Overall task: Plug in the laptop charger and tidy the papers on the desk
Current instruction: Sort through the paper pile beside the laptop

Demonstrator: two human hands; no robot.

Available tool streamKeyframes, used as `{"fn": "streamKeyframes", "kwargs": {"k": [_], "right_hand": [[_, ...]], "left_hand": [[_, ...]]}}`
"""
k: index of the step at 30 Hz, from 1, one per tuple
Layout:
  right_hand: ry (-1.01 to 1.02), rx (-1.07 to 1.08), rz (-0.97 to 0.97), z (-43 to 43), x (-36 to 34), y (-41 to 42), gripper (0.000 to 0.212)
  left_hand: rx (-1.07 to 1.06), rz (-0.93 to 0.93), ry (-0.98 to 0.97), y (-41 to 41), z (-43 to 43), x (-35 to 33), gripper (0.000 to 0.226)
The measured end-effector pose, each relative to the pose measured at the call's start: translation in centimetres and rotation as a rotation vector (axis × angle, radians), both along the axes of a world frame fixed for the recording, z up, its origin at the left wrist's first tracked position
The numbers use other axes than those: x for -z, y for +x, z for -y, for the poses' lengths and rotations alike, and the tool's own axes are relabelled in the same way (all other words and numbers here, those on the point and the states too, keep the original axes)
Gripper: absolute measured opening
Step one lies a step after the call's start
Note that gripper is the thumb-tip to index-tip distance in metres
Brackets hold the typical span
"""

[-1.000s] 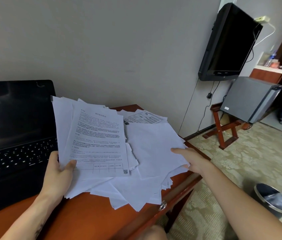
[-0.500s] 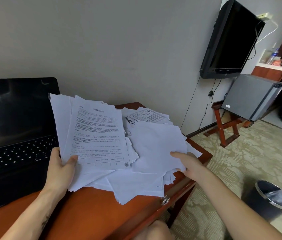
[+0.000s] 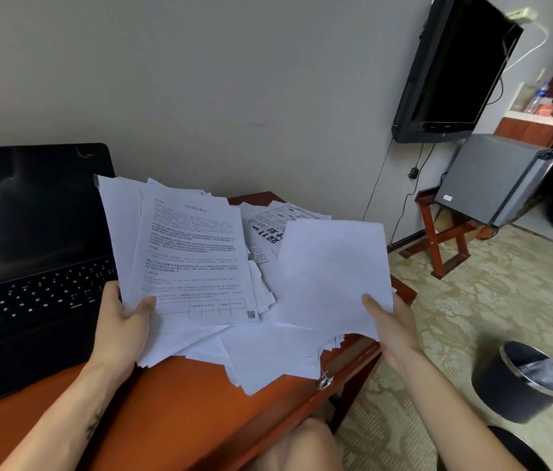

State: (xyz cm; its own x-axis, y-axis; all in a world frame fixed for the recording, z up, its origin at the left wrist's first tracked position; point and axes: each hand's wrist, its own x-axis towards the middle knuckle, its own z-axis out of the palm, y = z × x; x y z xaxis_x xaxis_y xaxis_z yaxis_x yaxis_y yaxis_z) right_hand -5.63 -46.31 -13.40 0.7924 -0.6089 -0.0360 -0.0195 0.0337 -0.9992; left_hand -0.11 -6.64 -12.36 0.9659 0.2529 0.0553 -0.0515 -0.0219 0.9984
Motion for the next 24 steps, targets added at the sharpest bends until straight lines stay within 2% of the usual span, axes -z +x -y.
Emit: {"fn": "streamKeyframes", "kwargs": {"k": [7, 10, 16, 19, 24], "right_hand": [[0.21, 0.077, 0.066, -0.3, -1.2, 2.8, 0.033], [0.298, 0.091, 0.064, -1.2, -1.7, 3.9, 0.028], [0.083, -0.009, -0.089, -0.6, -0.3, 2.0, 0.021], [0.174, -0.049, -0.114, -0.5, -0.4, 0.7, 0.023], [0.302, -0.179, -0.15, -2.8, -0.4, 0.1, 0.036]], "left_hand": [[0.11, -0.015, 0.056, -0.5, 0.2, -0.1, 0.022], [0.148, -0.028, 0.097, -0.8, 0.8, 0.0, 0.021], [0.162, -0.046, 0.134, -0.6, 1.0, 0.4, 0.02], [0.163, -0.038, 0.149, -0.6, 1.0, 0.6, 0.019], [0.176, -0.047, 0.13, -0.5, 1.0, 0.7, 0.022]]}}
